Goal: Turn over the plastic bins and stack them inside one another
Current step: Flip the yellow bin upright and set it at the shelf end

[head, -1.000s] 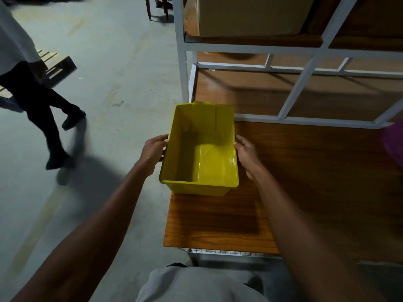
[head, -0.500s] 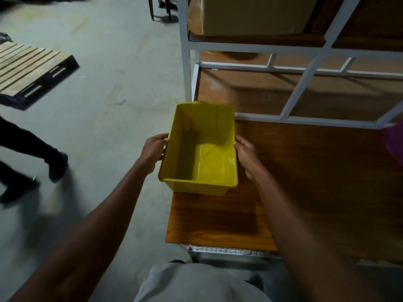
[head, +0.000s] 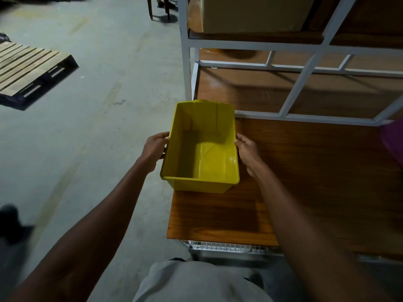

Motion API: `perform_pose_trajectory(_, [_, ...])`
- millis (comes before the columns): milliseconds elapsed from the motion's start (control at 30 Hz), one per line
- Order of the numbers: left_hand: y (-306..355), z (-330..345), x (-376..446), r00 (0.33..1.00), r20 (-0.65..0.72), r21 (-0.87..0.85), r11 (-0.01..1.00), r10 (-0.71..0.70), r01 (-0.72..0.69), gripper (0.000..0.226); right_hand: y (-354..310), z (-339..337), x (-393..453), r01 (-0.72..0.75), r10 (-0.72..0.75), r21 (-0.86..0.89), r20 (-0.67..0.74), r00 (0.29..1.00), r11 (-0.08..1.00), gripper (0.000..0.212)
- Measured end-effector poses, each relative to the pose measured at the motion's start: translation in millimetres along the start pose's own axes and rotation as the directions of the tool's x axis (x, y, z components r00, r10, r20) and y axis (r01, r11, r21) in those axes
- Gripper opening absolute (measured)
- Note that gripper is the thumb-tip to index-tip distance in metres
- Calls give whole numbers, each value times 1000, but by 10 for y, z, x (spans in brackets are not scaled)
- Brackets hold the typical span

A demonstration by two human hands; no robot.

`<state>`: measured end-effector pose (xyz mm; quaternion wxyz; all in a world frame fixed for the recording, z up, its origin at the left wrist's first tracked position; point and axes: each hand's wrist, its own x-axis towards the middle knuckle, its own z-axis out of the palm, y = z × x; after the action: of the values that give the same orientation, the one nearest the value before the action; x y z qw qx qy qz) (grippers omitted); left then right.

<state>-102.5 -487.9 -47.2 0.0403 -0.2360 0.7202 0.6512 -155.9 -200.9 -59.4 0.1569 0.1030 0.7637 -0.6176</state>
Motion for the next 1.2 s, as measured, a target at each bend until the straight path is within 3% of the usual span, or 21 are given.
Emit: perform_pose_trajectory(1200, [29,43,-18,1000,-20,31,1000,1,0,43,19,4,-51,-7,8,13,-33,999,1000,47])
